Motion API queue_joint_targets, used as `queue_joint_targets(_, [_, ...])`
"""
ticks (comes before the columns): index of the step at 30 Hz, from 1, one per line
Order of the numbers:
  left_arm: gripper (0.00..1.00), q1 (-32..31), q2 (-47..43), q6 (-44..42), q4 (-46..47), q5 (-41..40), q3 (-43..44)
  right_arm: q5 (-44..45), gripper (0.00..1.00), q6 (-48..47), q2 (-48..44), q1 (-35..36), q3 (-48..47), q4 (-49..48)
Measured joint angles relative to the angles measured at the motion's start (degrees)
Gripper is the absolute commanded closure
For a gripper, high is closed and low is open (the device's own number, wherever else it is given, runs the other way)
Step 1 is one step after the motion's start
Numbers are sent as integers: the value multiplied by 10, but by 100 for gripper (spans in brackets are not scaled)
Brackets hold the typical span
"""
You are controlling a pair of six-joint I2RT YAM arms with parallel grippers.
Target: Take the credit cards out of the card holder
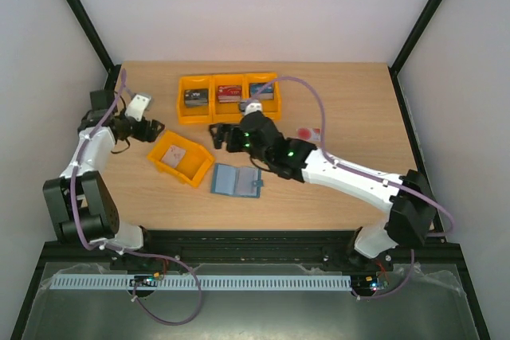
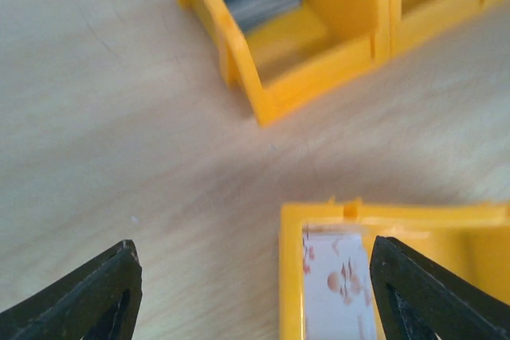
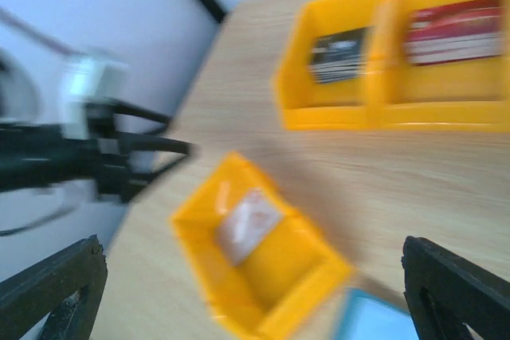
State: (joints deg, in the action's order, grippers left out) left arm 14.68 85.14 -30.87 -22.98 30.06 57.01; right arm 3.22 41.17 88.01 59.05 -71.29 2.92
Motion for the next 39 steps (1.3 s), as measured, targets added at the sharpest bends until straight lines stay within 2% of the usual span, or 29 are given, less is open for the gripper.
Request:
queue_joint_targets(5, [20, -37, -41, 65, -50, -8, 91, -6, 1, -3, -21, -86, 84, 85])
queue_joint_targets(7, [20, -97, -51, 88, -81, -21, 133, -19, 1, -2, -16, -101, 108, 98])
queue_joint_targets(10, [20, -202, -64, 118, -127, -17, 153, -62, 6, 2, -9, -123, 162, 108])
queue_joint_targets(15, [17, -349, -63, 187, -197, -3, 132, -121, 20, 0, 12, -132, 200, 105])
queue_joint_targets(18, [16, -409, -50, 241, -202, -11, 96, -136, 22, -3, 33, -132, 204, 94])
queue_joint_targets(22, [16, -443, -10, 305, -196, -46, 49, -145, 26, -6, 52, -132, 217, 85])
queue_joint_targets(28, [15, -450, 54, 385, -172, -97, 7, -146, 31, -9, 60, -132, 236, 71])
queue_joint_targets(33, [13, -463, 73, 424, -144, -108, -6, -144, 34, -13, 61, -132, 242, 57])
queue_joint_targets(39, [14, -465, 101, 449, -101, -93, -26, -140, 43, -19, 69, -132, 243, 40])
